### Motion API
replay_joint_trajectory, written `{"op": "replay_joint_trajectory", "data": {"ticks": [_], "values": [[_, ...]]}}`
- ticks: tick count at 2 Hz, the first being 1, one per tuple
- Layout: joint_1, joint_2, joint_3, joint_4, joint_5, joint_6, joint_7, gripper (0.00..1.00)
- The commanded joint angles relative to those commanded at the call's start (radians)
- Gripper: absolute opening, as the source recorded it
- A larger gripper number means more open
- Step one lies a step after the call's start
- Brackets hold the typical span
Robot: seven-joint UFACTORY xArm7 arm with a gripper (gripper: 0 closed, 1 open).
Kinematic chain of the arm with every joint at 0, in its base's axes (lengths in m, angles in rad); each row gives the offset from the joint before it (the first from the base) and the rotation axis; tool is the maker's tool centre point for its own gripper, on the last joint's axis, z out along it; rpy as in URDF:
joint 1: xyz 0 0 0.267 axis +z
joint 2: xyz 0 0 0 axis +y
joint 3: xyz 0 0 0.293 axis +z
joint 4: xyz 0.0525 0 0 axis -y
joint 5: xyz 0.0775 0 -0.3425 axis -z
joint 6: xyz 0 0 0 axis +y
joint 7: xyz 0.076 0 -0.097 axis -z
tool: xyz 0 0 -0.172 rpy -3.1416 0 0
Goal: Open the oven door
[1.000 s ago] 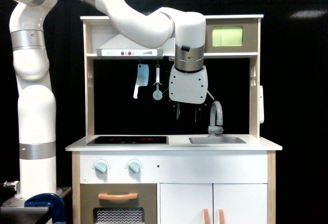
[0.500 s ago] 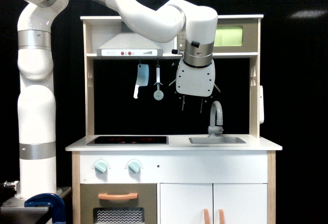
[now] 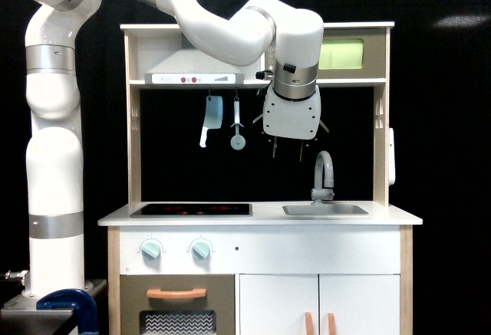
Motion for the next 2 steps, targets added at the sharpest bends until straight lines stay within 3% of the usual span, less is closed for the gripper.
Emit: {"op": "replay_joint_trajectory", "data": {"ticks": [1, 2], "values": [[0.003, -0.021, 0.058, 0.016, 0.022, -0.011, 0.061, 1.00], [0.020, -0.020, 0.138, 0.135, 0.034, 0.007, 0.211, 1.00]]}}
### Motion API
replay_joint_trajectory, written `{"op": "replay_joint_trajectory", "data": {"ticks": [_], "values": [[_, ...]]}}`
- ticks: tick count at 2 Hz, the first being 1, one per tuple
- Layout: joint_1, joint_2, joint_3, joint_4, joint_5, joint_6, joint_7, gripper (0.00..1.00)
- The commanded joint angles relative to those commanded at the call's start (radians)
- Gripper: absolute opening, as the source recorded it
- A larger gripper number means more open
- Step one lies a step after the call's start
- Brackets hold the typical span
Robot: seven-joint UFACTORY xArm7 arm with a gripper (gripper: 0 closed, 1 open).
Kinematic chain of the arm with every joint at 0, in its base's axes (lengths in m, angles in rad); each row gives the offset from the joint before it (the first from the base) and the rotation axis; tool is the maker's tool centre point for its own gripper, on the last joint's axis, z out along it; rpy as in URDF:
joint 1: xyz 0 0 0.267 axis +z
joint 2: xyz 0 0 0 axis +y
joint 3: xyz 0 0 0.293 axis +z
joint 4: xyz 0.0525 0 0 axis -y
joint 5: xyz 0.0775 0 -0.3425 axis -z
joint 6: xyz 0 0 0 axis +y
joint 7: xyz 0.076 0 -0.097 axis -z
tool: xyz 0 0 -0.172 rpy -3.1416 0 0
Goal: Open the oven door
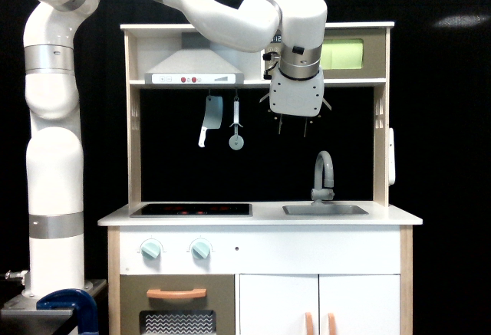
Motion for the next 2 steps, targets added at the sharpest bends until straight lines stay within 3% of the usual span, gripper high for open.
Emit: {"op": "replay_joint_trajectory", "data": {"ticks": [1, 2], "values": [[0.030, 0.045, 0.093, 0.169, 0.019, 0.005, 0.173, 1.00], [0.023, 0.110, 0.149, 0.390, 0.023, 0.079, 0.323, 1.00]]}}
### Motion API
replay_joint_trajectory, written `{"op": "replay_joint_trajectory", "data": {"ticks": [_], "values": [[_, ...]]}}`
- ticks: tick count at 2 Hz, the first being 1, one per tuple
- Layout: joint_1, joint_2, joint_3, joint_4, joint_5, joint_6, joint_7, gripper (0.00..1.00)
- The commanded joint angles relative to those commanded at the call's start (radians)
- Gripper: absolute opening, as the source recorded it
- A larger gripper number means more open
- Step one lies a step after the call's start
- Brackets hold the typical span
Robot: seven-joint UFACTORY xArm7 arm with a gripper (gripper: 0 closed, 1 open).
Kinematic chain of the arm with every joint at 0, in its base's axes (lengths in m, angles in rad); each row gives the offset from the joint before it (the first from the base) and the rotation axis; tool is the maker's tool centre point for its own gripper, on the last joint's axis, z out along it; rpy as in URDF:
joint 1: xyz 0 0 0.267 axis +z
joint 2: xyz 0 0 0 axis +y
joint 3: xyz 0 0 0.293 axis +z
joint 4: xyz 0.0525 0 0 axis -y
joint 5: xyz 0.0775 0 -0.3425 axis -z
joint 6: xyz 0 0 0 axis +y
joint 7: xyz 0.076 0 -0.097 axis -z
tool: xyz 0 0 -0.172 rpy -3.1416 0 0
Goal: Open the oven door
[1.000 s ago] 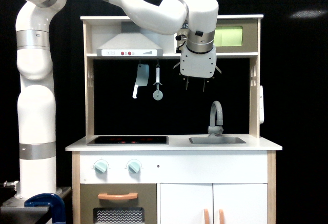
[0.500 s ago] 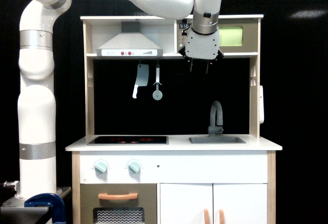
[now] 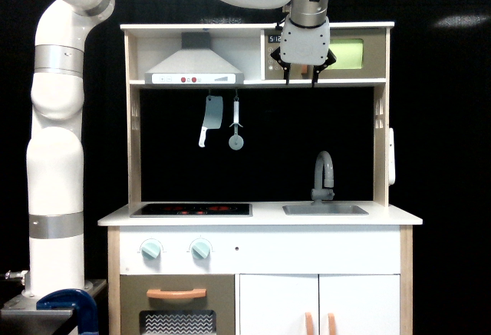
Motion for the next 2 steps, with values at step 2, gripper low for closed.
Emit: {"op": "replay_joint_trajectory", "data": {"ticks": [2], "values": [[-0.036, 0.094, 0.089, 0.243, 0.000, 0.062, 0.149, 1.00]]}}
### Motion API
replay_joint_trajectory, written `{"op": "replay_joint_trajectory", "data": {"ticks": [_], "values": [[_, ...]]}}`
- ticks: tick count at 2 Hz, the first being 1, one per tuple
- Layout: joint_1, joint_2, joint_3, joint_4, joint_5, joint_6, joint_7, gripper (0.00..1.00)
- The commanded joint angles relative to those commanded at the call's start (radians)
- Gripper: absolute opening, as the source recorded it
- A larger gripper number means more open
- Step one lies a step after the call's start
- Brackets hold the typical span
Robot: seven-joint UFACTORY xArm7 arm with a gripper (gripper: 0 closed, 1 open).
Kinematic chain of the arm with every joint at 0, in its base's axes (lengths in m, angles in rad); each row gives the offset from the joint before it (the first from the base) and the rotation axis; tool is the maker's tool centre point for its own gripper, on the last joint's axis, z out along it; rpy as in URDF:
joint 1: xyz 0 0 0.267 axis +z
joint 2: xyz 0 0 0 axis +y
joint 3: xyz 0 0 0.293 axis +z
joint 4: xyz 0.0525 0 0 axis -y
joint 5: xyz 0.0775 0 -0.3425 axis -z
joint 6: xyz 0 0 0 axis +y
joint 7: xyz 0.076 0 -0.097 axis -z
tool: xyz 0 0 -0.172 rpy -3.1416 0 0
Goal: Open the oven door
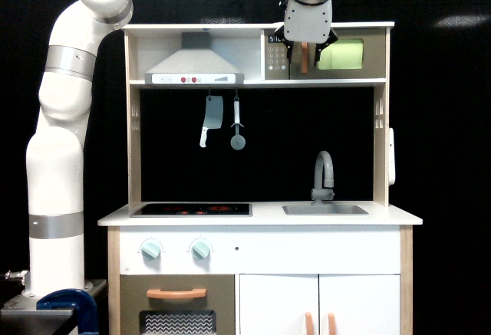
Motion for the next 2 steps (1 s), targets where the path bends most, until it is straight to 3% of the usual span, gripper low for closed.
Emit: {"op": "replay_joint_trajectory", "data": {"ticks": [1, 2], "values": [[-0.014, 0.026, 0.023, 0.044, -0.001, 0.006, 0.019, 1.00], [-0.022, 0.013, 0.048, 0.034, -0.010, -0.003, 0.032, 0.00]]}}
